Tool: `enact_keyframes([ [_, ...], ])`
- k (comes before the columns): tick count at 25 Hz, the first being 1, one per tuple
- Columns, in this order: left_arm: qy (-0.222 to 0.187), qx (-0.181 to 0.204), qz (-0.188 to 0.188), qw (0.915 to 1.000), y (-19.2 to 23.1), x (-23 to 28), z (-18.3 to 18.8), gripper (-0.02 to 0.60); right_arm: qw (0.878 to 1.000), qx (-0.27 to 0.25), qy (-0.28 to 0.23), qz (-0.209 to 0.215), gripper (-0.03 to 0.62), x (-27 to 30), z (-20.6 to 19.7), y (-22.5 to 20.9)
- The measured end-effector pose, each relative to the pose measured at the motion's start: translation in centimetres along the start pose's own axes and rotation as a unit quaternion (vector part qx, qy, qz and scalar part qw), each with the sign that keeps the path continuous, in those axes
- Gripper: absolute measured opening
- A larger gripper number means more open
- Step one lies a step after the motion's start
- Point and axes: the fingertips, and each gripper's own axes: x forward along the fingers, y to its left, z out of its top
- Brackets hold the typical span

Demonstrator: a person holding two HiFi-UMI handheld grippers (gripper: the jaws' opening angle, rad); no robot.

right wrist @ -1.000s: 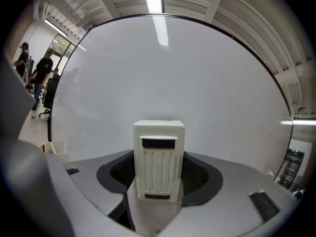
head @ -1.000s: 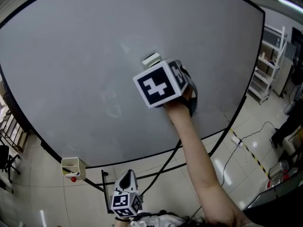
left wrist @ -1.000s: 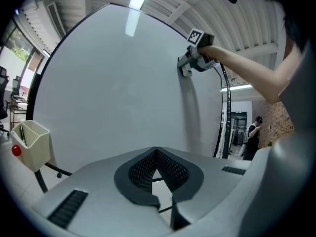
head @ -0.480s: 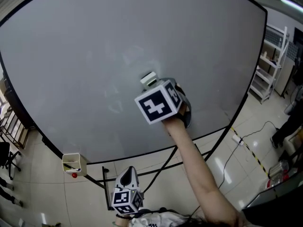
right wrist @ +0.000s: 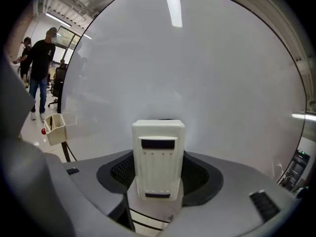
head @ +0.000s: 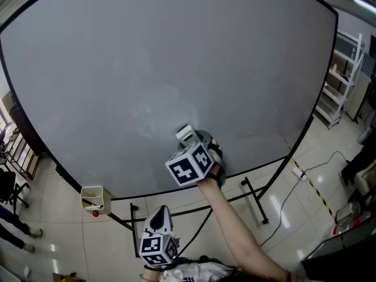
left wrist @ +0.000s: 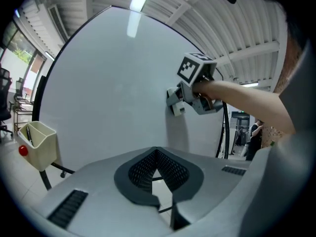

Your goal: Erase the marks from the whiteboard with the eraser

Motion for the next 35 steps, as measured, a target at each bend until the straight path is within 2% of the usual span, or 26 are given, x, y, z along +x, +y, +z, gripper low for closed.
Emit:
enact_keyframes([
  [2,0.004,0.000,0.009,0.9999,0.5,-0.2,-0.1,-0.009,0.999,0.023,-0.015,0.017,0.276,-0.3,0.6,-0.4],
  [5,0.012,0.005,0.007,0.9999,0.5,-0.2,-0.4,-0.009,0.996,0.058,-0.058,0.021,0.276,-2.6,5.3,-3.7],
  [7,0.014,0.009,0.000,0.9999,0.2,-0.1,-0.6,-0.009,0.994,0.071,-0.088,0.005,0.278,-4.4,8.4,-5.9],
  [9,0.016,0.010,-0.005,0.9998,-0.1,-0.1,-0.8,-0.009,0.993,0.066,-0.100,-0.018,0.278,-5.1,9.5,-6.6],
  [11,0.015,0.006,-0.003,0.9999,-0.2,0.0,-0.7,-0.009,0.995,0.047,-0.079,-0.035,0.278,-4.1,7.6,-5.4],
  [13,0.013,0.000,0.006,0.9999,0.0,-0.1,-0.4,-0.009,0.998,0.033,-0.042,-0.030,0.279,-2.0,3.8,-2.7],
  [16,0.010,0.000,0.012,0.9999,0.5,-0.2,-0.4,-0.009,0.999,0.042,0.013,0.024,0.281,1.1,-2.3,1.4],
  [18,0.010,-0.001,0.017,0.9998,0.8,-0.4,-0.4,-0.009,0.997,0.059,0.017,0.053,0.278,1.6,-3.4,1.9],
  [20,0.010,0.000,0.021,0.9997,1.2,-0.5,-0.3,-0.009,0.997,0.068,-0.011,0.046,0.278,0.3,-1.2,-0.3],
  [24,0.011,0.005,0.014,0.9998,1.1,-0.3,-0.3,-0.009,0.988,0.102,-0.114,-0.004,0.278,-5.0,7.2,-9.8],
  [27,0.015,0.006,0.012,0.9998,1.1,-0.2,-0.5,-0.009,0.980,0.149,-0.132,-0.010,0.276,-6.6,8.6,-14.4],
  [29,0.017,0.004,0.013,0.9998,1.2,-0.1,-0.6,-0.009,0.980,0.159,-0.116,-0.001,0.278,-5.6,6.5,-13.0],
  [31,0.017,0.005,0.010,0.9998,1.1,0.1,-0.8,-0.009,0.987,0.147,-0.058,0.027,0.279,-2.8,1.5,-8.5],
  [33,0.016,0.009,0.007,0.9998,1.0,0.1,-0.8,-0.009,0.987,0.144,-0.006,0.064,0.279,0.3,-4.0,-3.7],
  [35,0.021,0.016,0.002,0.9996,0.7,-0.1,-1.0,-0.009,0.990,0.128,0.005,0.057,0.278,1.6,-6.5,-2.4],
])
